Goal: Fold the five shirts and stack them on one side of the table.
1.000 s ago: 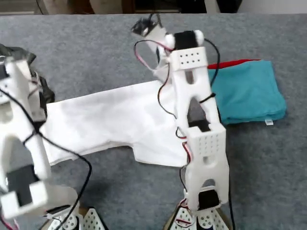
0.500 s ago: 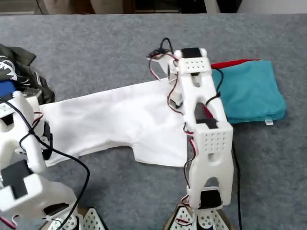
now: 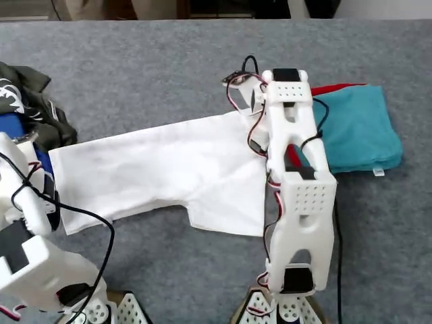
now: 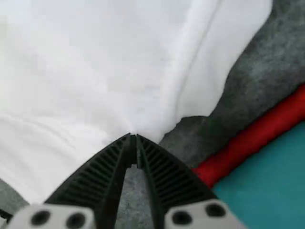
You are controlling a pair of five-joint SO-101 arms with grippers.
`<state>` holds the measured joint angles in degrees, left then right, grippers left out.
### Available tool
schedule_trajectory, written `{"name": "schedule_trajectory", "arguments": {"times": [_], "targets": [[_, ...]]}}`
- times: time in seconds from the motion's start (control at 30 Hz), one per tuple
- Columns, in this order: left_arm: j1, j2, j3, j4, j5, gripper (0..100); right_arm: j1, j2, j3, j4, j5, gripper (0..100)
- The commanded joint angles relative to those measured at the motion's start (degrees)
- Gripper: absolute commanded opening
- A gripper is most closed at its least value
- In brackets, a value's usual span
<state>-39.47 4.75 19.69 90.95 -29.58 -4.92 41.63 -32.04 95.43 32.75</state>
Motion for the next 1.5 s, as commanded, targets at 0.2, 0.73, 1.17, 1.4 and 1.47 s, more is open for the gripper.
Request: {"name": "schedule_trajectory", "arguments": {"times": [0.2,0.73,1.17,1.4,1.47], "targets": [[8.5,-18.4,2.1,7.6,2.5,2,-3.4,-25.7,5.4,6.6,0.6,0.2],[19.8,1.8,11.8,-4.7,13.3,2,-3.0,-43.2,68.8,-30.0,1.3,0.2],[18.9,3.4,12.8,-5.7,12.5,2,11.4,-39.1,68.9,-31.8,12.0,0.2],[18.9,-9.3,7.5,3.9,8.4,2,11.4,-51.3,69.0,-25.1,12.1,0.2],[18.9,-17.5,5.8,4.3,7.6,2,10.7,-56.5,69.0,-23.6,12.1,0.2]]}}
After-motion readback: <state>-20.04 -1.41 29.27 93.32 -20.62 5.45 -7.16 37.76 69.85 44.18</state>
